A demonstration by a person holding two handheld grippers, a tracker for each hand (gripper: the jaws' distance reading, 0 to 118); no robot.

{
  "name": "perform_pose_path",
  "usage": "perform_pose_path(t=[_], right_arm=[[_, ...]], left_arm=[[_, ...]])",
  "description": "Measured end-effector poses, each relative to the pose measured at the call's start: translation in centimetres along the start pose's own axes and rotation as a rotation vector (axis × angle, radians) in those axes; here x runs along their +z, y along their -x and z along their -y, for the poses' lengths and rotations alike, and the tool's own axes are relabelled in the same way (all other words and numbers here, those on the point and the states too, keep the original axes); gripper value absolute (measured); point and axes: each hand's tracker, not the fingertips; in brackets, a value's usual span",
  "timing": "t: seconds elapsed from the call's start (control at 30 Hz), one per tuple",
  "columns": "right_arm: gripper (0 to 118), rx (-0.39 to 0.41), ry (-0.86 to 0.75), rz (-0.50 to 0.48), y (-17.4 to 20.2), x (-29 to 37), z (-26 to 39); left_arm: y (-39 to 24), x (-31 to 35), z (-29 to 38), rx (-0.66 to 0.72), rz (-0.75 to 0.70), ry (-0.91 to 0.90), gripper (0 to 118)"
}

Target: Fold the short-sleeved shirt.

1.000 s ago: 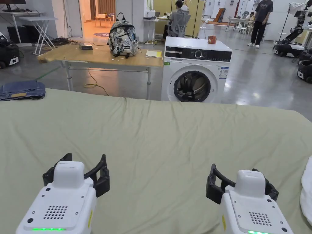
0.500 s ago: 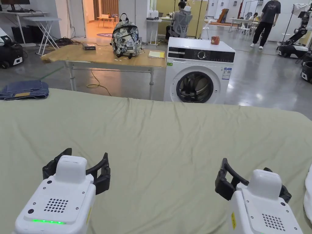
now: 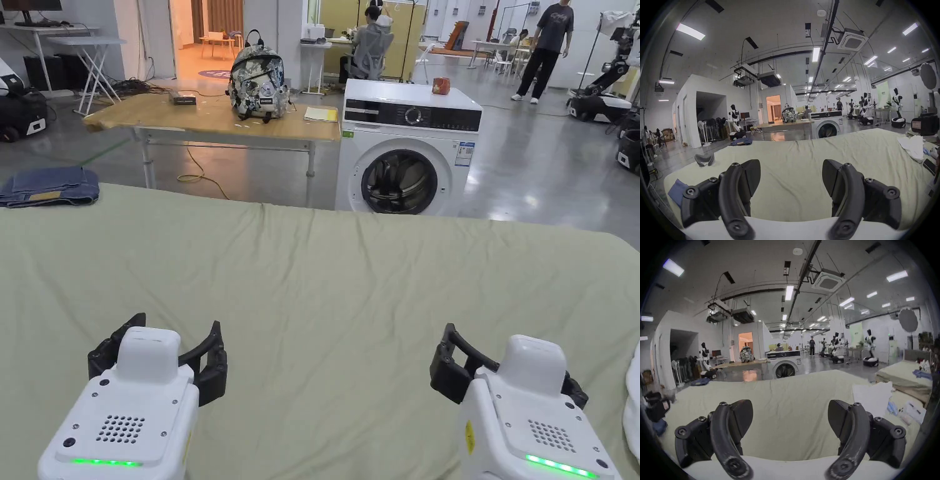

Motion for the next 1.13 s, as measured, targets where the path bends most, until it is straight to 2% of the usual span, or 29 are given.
perform_pose_path(t=[0.07, 0.17, 0.27, 0.3, 0.37, 0.47, 0.6, 0.73, 0.8, 0.83, 0.9, 1.0, 1.13], right_arm=[[96, -0.055, 0.045, -0.028, -0.1, -0.2, -0.3], [96, -0.059, 0.086, 0.040, 0.3, -0.6, -0.5], [96, 0.009, 0.119, 0.160, 1.0, -1.0, -0.5], [96, 0.054, 0.148, 0.195, 1.4, -1.0, -0.3], [96, 0.073, 0.198, 0.179, 1.6, -1.3, -0.2], [96, 0.046, 0.230, 0.137, 1.5, -1.4, 0.1], [96, 0.029, 0.224, 0.125, 1.3, -1.3, 0.3], [96, 0.064, 0.208, 0.151, 1.4, -1.3, 0.4], [96, 0.093, 0.192, 0.220, 1.6, -1.4, 0.5], [96, 0.076, 0.187, 0.217, 1.6, -1.3, 0.6], [96, 0.040, 0.193, 0.155, 1.0, -1.1, 0.4], [96, 0.087, 0.232, 0.140, 1.1, -1.2, 0.2], [96, 0.060, 0.267, 0.076, 0.8, -1.2, 0.0]], left_arm=[[0.1, 0.1, 0.0, 0.013, -0.009, -0.017, 79], [0.5, 0.0, -0.1, 0.053, 0.003, -0.037, 79], [1.0, -0.2, -0.3, 0.088, 0.041, -0.039, 79], [1.1, -0.3, -0.3, 0.094, 0.046, -0.040, 79], [1.0, -0.2, -0.3, 0.114, 0.039, -0.053, 79], [1.2, -0.1, -0.1, 0.180, 0.036, -0.090, 79], [0.9, 0.0, 0.2, 0.175, 0.038, -0.089, 79], [0.9, -0.1, 0.4, 0.150, 0.030, -0.076, 79], [1.0, -0.1, 0.4, 0.150, 0.039, -0.065, 79], [1.1, -0.1, 0.4, 0.152, 0.042, -0.061, 79], [1.2, -0.1, 0.3, 0.157, 0.044, -0.050, 79], [1.4, -0.1, 0.4, 0.156, 0.044, -0.042, 79], [1.6, -0.2, 0.4, 0.151, 0.039, -0.035, 79]])
